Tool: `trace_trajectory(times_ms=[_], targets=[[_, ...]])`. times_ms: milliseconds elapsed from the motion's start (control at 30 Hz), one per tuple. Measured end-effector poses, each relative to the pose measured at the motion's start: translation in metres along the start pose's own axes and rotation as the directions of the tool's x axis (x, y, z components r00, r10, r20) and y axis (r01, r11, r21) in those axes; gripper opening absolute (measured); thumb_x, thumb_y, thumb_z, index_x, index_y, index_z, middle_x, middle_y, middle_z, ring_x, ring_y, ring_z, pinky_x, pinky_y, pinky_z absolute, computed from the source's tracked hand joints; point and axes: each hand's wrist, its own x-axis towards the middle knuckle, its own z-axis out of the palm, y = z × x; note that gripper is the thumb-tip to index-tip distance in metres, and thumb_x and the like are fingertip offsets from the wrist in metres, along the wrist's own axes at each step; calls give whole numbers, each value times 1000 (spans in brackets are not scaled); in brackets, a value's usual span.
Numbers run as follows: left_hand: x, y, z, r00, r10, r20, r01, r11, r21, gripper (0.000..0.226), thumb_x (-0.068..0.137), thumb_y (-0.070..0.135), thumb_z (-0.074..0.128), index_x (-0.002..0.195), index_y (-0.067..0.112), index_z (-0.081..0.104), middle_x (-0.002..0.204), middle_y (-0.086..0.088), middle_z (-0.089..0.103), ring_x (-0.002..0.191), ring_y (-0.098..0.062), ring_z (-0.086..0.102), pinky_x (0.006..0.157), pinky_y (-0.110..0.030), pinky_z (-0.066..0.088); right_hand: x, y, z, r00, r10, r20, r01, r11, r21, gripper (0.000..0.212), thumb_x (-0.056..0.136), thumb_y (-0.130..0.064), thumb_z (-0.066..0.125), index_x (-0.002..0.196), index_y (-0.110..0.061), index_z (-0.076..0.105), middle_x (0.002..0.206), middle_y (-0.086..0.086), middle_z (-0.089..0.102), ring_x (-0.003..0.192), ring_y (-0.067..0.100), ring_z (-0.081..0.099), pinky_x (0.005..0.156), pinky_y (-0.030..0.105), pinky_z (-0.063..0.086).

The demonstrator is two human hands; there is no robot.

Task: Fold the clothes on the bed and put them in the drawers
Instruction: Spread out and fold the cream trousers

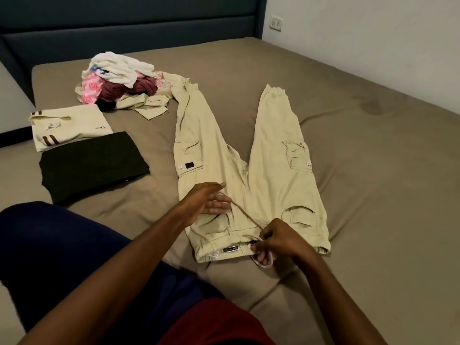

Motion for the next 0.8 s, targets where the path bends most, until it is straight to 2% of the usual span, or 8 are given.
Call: trace_trajectory(times_ms=[67, 167, 233, 400, 533, 633, 700, 800], targets=[[4, -4, -7, 998, -12, -66, 14, 999, 36, 40, 97, 35, 67, 122, 4, 60, 106, -23, 75, 96, -35, 76, 82, -42, 62, -1, -15, -17, 997, -36, 62, 12, 934, 356, 19, 91, -9, 72, 78, 6, 72, 68, 24, 71, 54, 28, 69, 56, 32, 50], [11, -12, -17, 987, 51, -152, -17, 976, 216, 31, 97, 22, 68, 112, -6, 67, 107, -31, 72, 83, -29, 76, 65, -30, 56, 0, -46, -45, 993, -113, -20, 101, 779, 619, 15, 90, -11, 68, 89, 2, 74, 71, 23, 70, 56, 30, 69, 50, 28, 46], [13, -18, -20, 988, 81, -132, -38, 954, 298, 25, 95, 17, 70, 105, -7, 69, 105, -33, 71, 75, -23, 73, 59, -26, 52, 5, -65, -58, 986, -162, -25, 129, 678, 724, 29, 90, -16, 65, 111, 2, 72, 88, 26, 74, 63, 28, 73, 47, 25, 49], [14, -24, -18, 988, 99, -119, -11, 810, 586, 40, 76, 32, 91, 102, 10, 71, 80, -11, 77, 64, -14, 73, 55, -27, 57, 23, -86, -86, 968, -234, -96, 211, 542, 813, 49, 89, -18, 62, 135, 0, 58, 124, 29, 69, 66, 23, 74, 46, 22, 47], [16, -28, -20, 939, 305, -160, 7, 448, 894, 56, 67, 71, 81, 100, 27, 70, 86, 12, 66, 86, -14, 67, 73, -32, 54, 43, -81, -100, 976, -106, -192, 219, 535, 816, 44, 96, -33, 59, 129, -5, 61, 119, 25, 72, 69, 26, 74, 48, 24, 48], [20, -24, -25, 864, 434, -255, -46, 572, 819, 54, 77, 75, 70, 95, 24, 70, 79, 8, 71, 80, -16, 68, 69, -32, 53, 63, -66, -93, 974, 75, -213, 157, 456, 876, 27, 102, -29, 49, 120, -9, 54, 106, 25, 75, 68, 29, 75, 47, 23, 49], [27, -19, -33, 735, 562, -379, -37, 592, 805, 45, 86, 60, 72, 97, 16, 71, 86, -3, 74, 84, -23, 69, 71, -32, 51, 75, -54, -83, 947, 206, -247, 141, 426, 894, 20, 104, -23, 43, 118, -10, 50, 94, 24, 77, 66, 30, 76, 47, 23, 52], [33, -9, -54, 664, 531, -526, 170, 578, 798, 46, 85, 47, 78, 105, 8, 64, 102, -12, 69, 94, -31, 68, 72, -36, 51, 93, -37, -67, 852, 330, -407, 198, 516, 833, 34, 100, -15, 49, 132, -4, 48, 91, 23, 76, 58, 28, 73, 47, 25, 51]])
